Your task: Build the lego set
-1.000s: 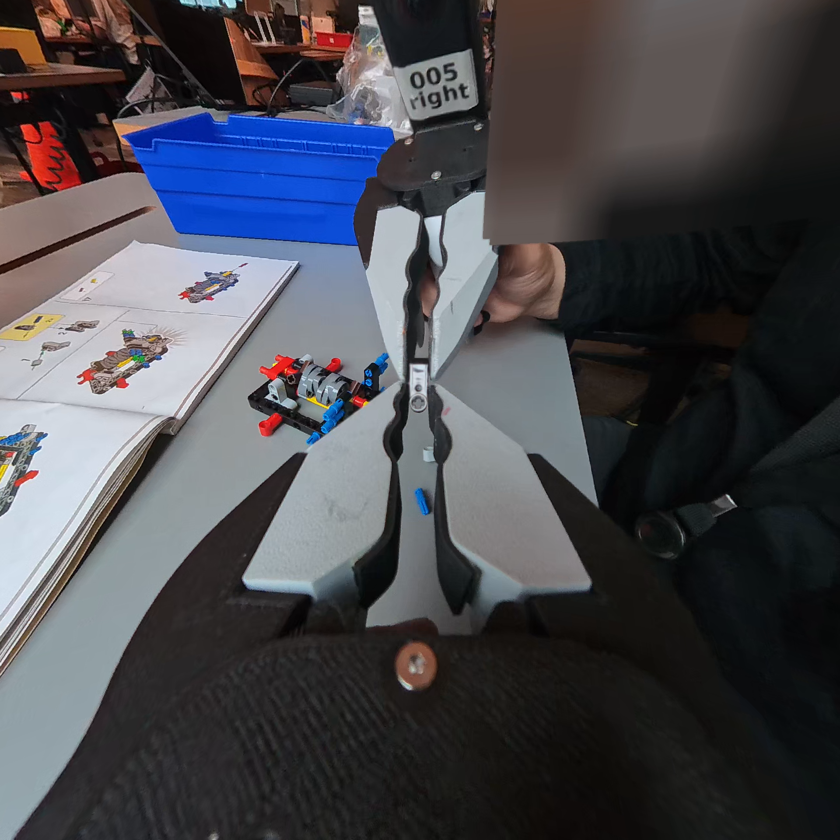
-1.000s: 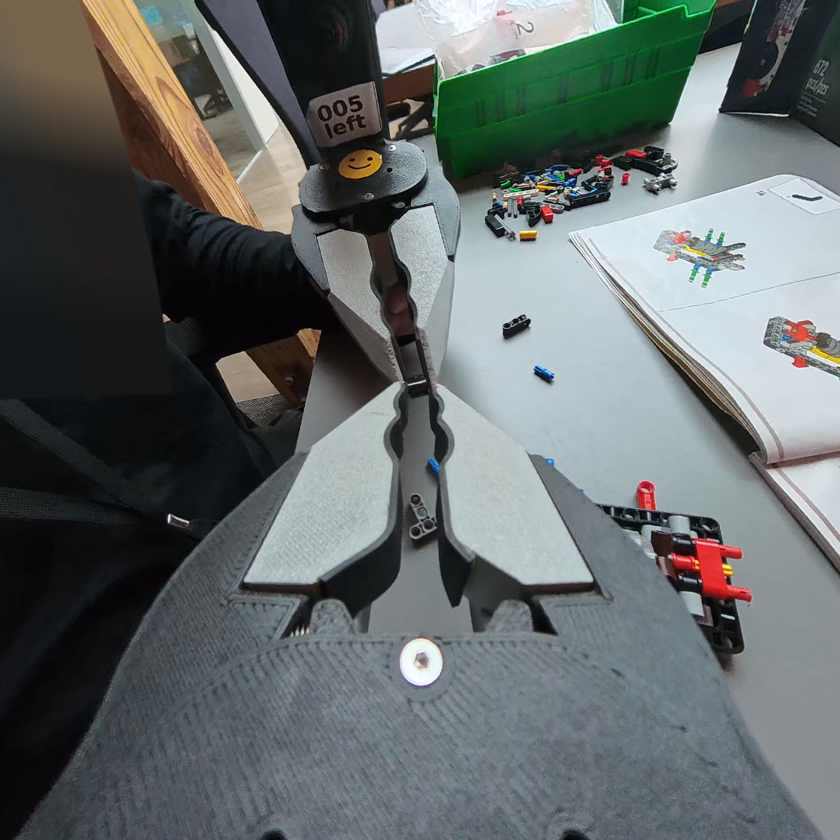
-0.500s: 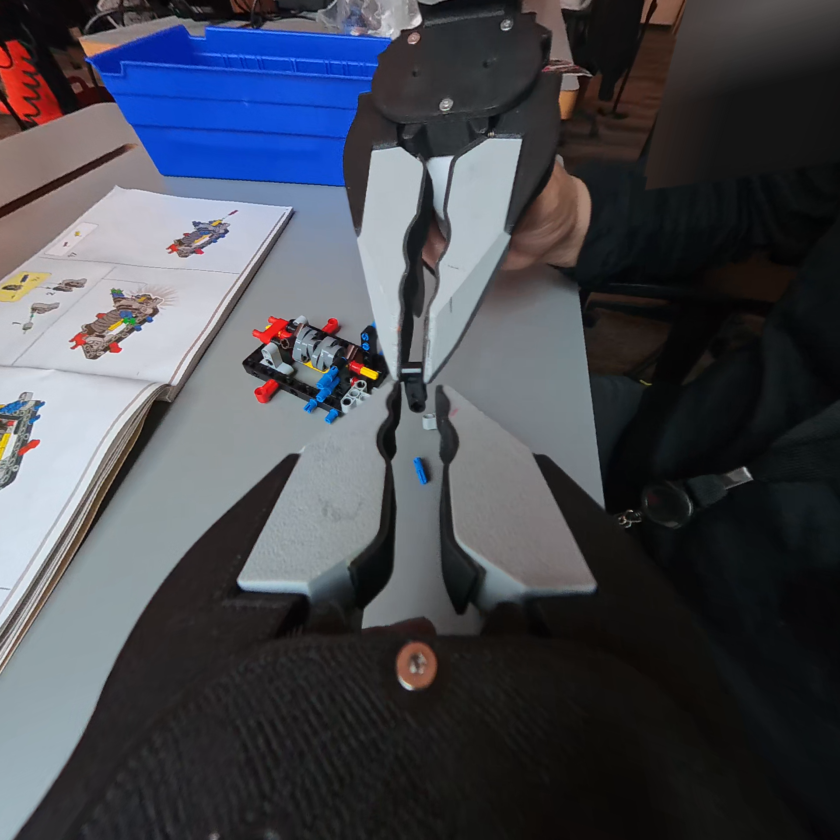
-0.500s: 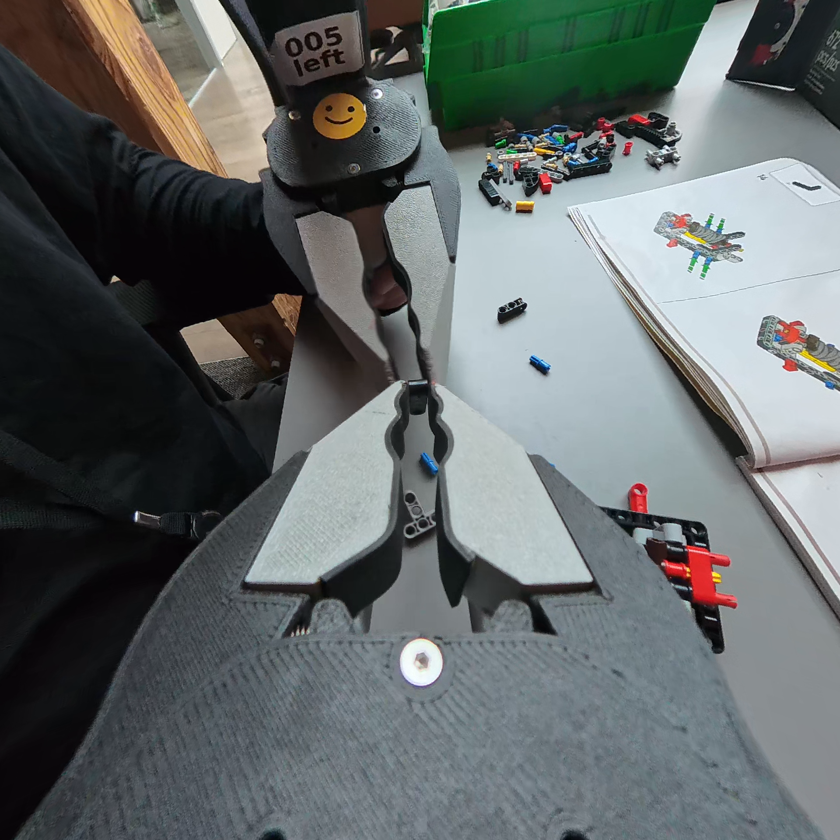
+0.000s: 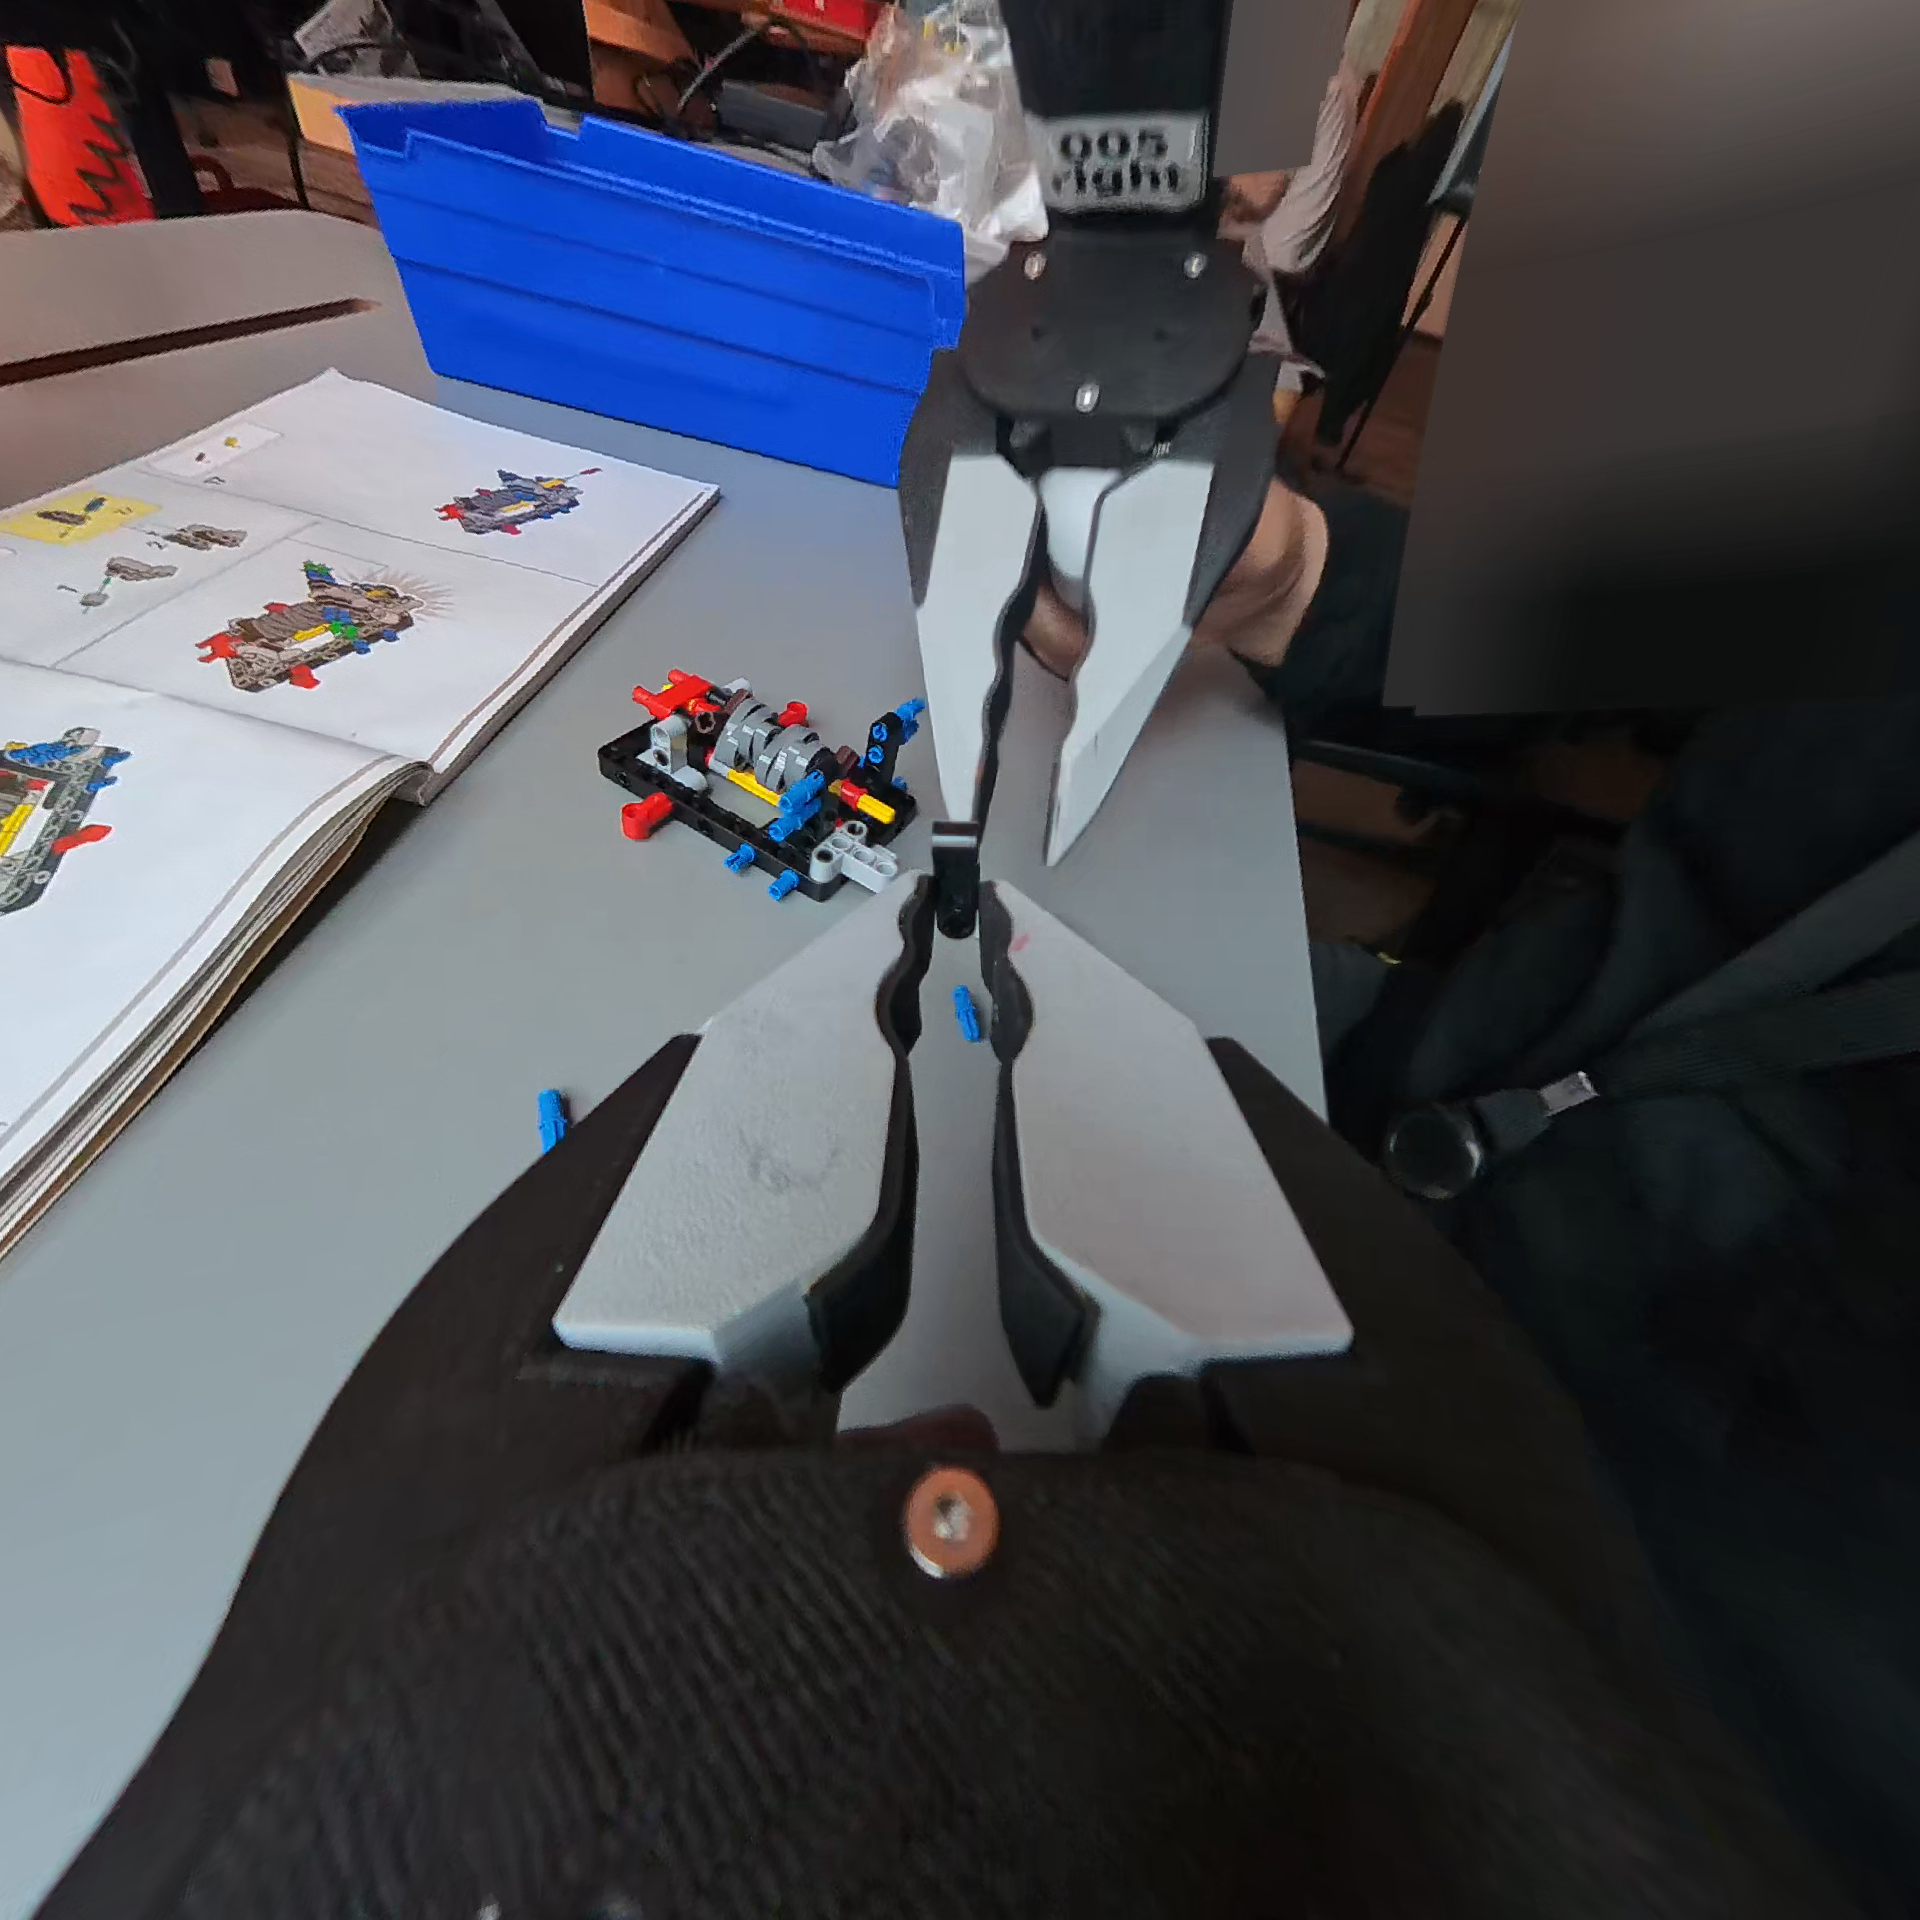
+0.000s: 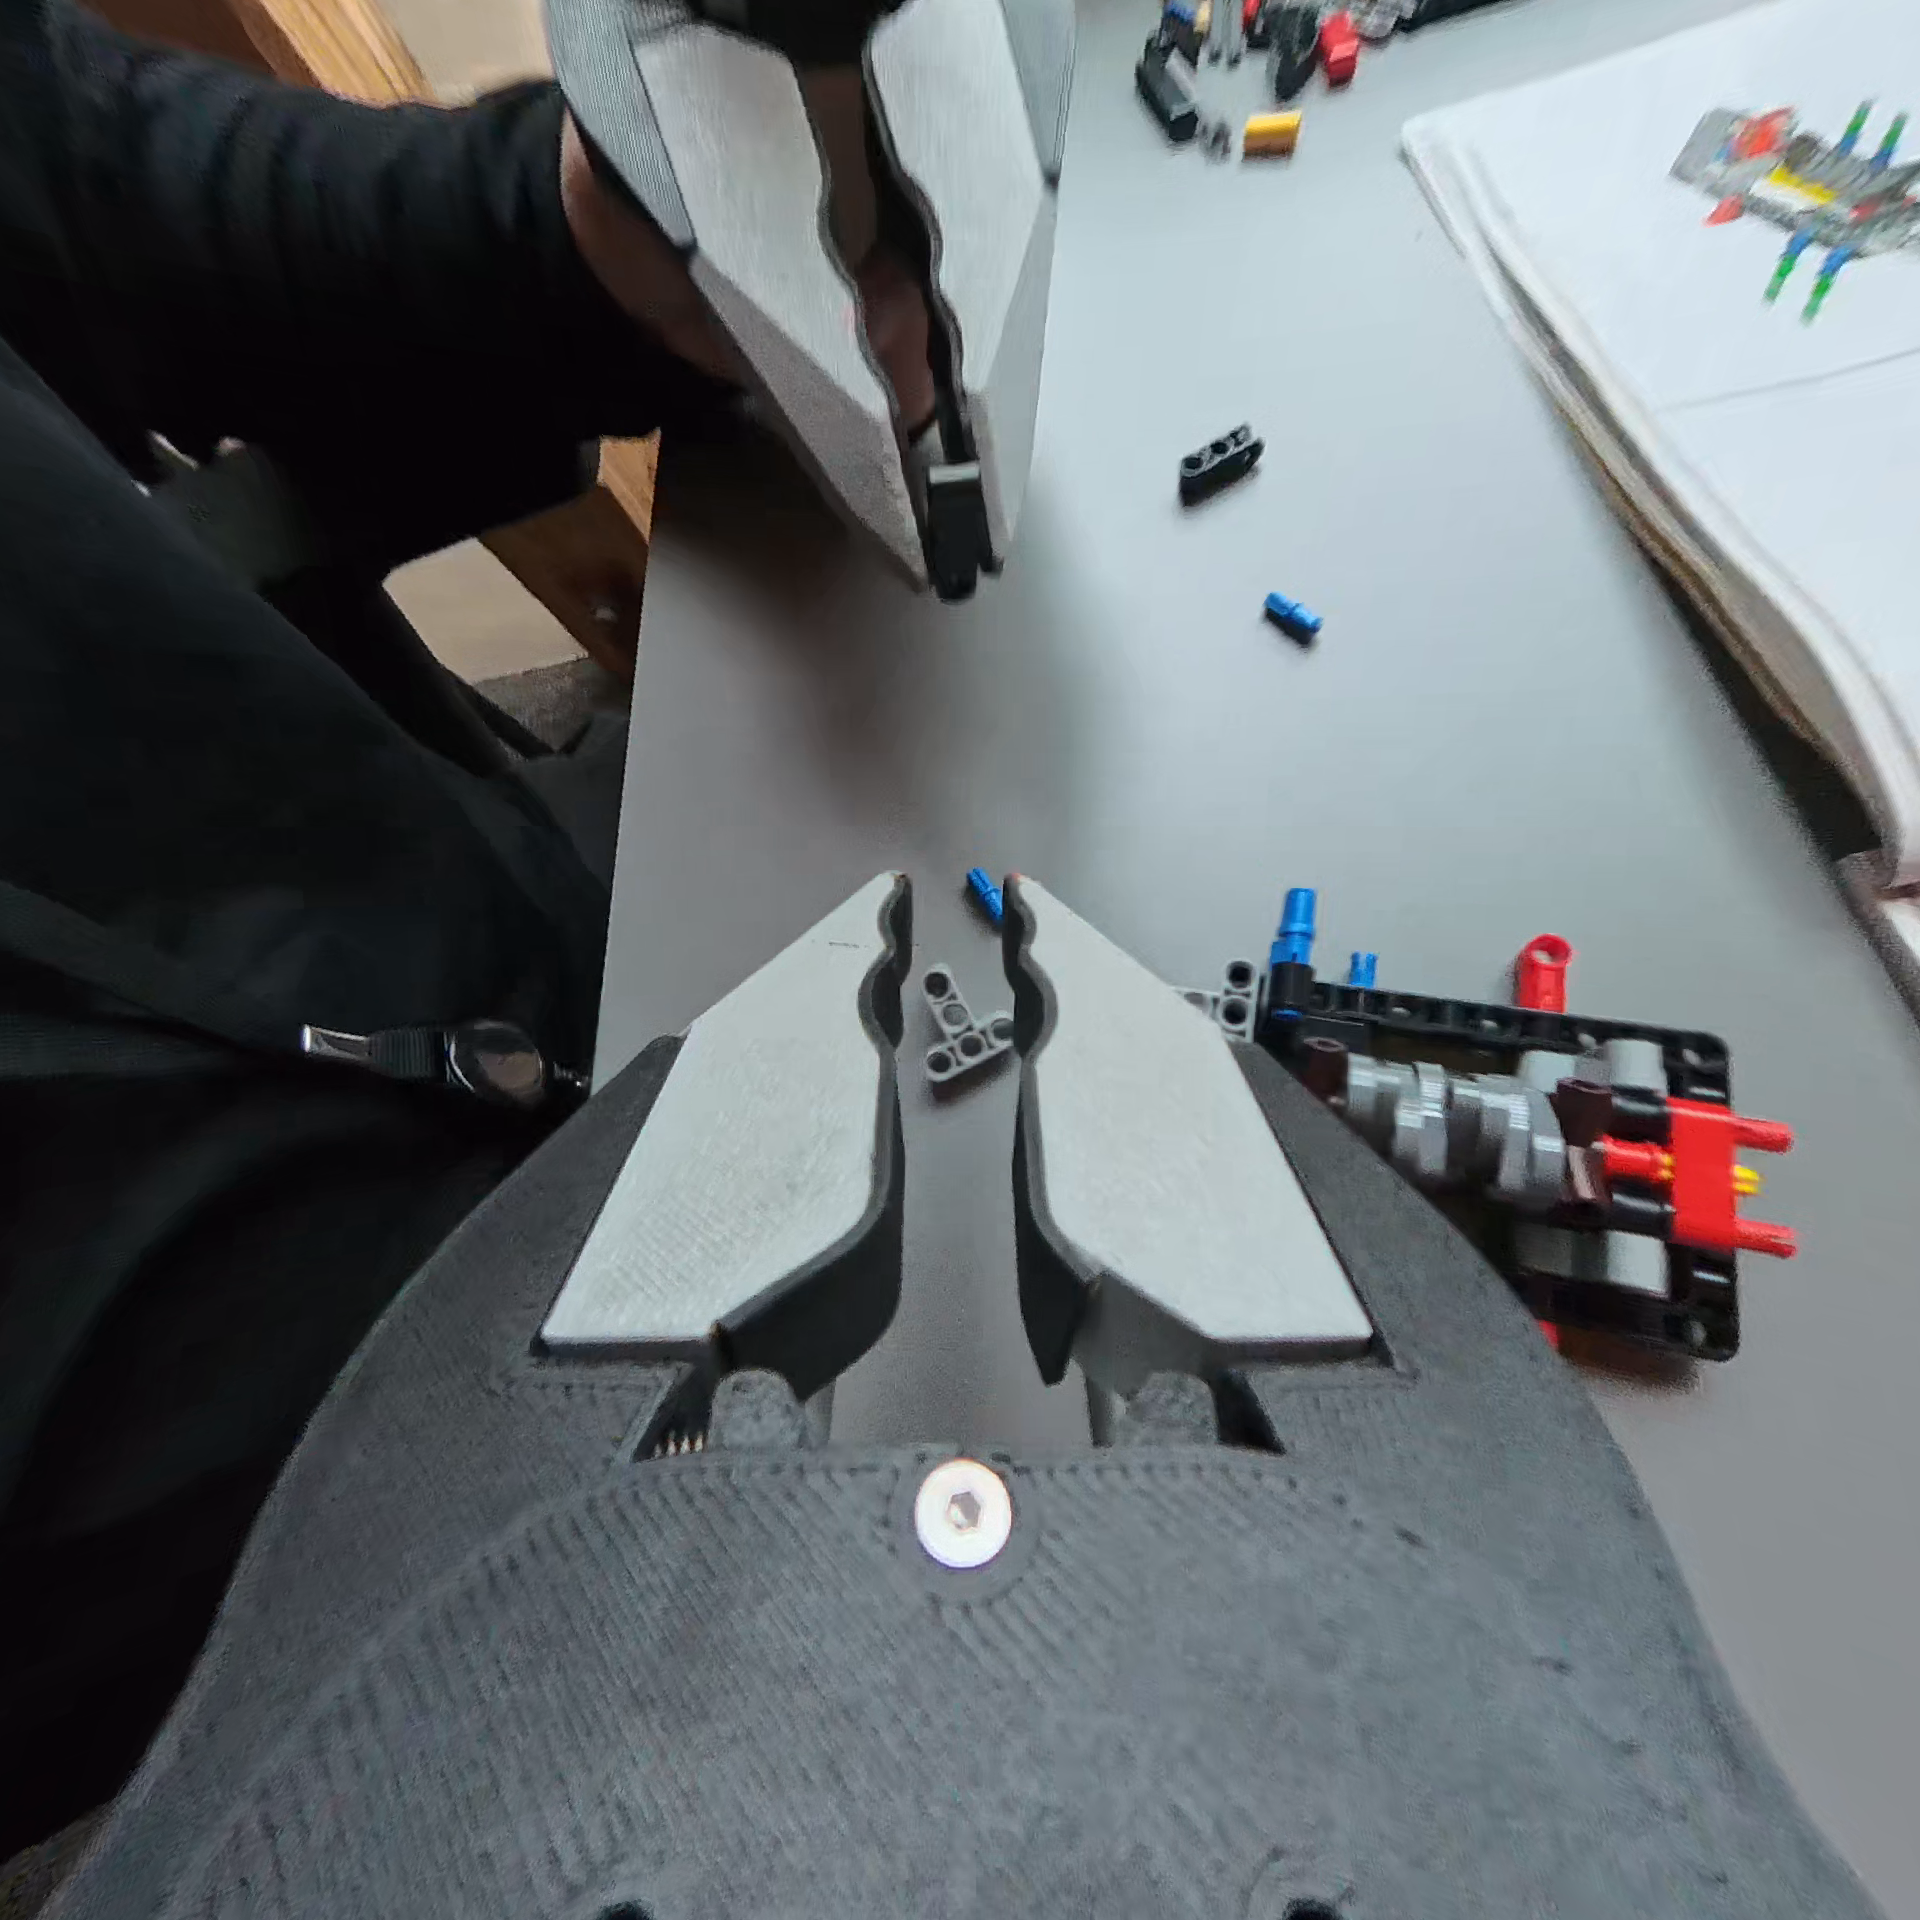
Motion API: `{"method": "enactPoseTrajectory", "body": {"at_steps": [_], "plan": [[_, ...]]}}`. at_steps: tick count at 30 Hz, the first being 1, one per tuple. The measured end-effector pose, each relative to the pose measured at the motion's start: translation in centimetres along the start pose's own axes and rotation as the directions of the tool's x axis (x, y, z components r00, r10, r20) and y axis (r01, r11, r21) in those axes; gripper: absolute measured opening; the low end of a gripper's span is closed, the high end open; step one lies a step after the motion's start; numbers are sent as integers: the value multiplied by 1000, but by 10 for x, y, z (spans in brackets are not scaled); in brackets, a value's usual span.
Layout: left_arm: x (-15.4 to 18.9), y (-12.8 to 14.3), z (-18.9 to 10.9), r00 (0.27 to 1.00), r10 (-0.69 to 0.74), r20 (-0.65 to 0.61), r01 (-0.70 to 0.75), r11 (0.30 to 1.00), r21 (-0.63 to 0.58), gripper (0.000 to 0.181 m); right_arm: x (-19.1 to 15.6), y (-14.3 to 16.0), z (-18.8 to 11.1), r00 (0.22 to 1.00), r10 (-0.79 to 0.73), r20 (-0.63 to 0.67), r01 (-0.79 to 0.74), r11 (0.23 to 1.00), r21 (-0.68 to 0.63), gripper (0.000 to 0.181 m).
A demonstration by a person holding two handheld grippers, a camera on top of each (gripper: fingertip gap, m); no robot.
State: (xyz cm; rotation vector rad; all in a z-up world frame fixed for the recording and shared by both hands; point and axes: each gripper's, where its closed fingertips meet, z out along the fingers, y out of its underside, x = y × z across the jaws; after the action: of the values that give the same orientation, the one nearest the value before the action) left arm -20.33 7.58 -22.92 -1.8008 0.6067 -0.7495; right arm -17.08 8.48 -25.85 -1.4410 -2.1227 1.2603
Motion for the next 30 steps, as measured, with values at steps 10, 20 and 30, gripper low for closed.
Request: {"method": "enactPoseTrajectory", "body": {"at_steps": [10,20,30], "plan": [[15,0,-9,996,-54,-76,56,998,31,6,7,19,26,989,-142,-35,130,962,-241,11],[15,-22,-29,911,-294,-290,355,915,189,6,12,27,38,985,-169,-35,150,941,-304,1],[10,-27,-32,821,-420,-387,518,833,194,6,-1,-30,7,987,-137,-82,140,990,30,0]]}}
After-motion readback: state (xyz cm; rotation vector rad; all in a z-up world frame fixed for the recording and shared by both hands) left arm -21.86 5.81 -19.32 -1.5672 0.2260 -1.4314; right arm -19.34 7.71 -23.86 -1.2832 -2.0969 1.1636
